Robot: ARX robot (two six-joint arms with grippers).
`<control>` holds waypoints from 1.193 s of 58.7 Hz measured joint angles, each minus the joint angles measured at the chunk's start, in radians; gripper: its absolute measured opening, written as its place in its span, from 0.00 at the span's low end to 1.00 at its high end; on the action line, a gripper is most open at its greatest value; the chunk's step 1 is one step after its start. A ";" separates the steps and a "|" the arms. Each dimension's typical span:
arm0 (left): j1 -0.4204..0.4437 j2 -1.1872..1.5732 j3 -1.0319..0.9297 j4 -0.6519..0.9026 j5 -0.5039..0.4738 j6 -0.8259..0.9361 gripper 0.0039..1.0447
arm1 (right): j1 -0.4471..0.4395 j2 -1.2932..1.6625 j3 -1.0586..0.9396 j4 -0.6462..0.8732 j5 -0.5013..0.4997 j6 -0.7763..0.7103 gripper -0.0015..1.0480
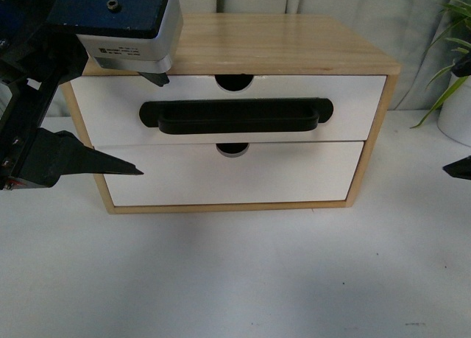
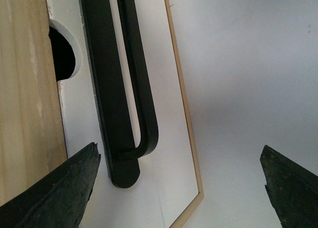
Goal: Pull drawer
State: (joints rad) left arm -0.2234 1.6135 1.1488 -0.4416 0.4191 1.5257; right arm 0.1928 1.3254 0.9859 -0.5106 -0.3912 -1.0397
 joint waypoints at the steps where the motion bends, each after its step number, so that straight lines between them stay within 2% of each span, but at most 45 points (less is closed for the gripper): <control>1: 0.000 0.005 0.003 -0.002 -0.001 0.000 0.94 | 0.006 0.010 0.005 0.000 0.002 -0.003 0.91; 37: -0.040 0.052 -0.019 0.013 -0.092 0.060 0.94 | 0.155 0.229 0.100 0.110 0.072 -0.011 0.91; 70: -0.061 0.087 -0.020 0.050 -0.138 0.075 0.94 | 0.196 0.328 0.132 0.210 0.077 0.038 0.91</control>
State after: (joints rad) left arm -0.2848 1.7004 1.1290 -0.3912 0.2813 1.6009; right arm 0.3889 1.6535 1.1179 -0.3008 -0.3138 -1.0019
